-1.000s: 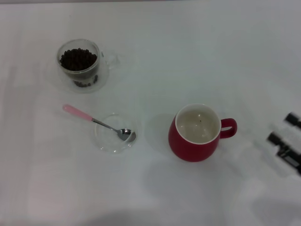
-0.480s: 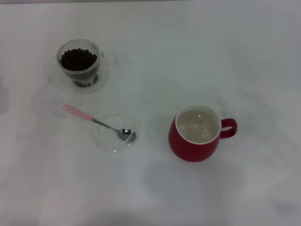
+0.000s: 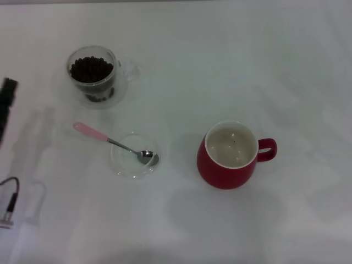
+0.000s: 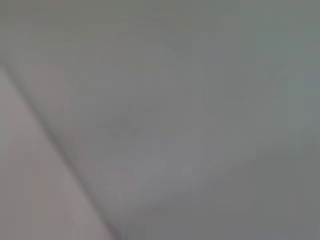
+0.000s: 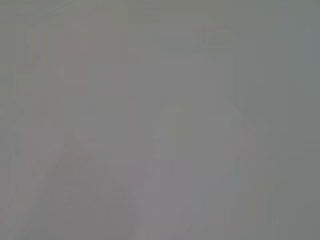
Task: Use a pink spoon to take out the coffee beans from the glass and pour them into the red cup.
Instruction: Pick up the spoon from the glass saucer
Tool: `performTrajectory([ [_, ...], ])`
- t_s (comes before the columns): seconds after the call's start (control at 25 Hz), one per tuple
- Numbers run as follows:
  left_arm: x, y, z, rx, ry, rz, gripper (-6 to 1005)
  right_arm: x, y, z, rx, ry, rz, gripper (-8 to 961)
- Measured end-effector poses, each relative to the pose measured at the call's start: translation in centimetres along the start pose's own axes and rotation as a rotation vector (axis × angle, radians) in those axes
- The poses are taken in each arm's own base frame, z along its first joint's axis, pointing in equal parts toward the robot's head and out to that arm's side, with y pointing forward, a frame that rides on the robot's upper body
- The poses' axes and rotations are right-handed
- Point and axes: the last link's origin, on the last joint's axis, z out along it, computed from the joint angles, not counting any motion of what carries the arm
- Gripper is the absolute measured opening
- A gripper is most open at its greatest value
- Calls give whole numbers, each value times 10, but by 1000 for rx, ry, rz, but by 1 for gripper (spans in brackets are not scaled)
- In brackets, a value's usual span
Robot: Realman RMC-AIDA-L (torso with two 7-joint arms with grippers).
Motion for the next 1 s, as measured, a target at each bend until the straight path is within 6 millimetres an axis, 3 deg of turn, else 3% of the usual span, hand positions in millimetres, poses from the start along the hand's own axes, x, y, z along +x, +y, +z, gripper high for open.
performTrajectory([
  [0.36, -20, -10, -7, 55, -182, -71, 592, 5, 15, -2, 20, -7, 34, 663],
  [0.56, -21, -12, -8, 57, -235, -70, 729, 5, 23, -7, 30, -13, 50, 662],
  [1.0, -32, -13, 8, 49, -398, -49, 730, 7, 36, -13, 30, -17, 76, 662],
])
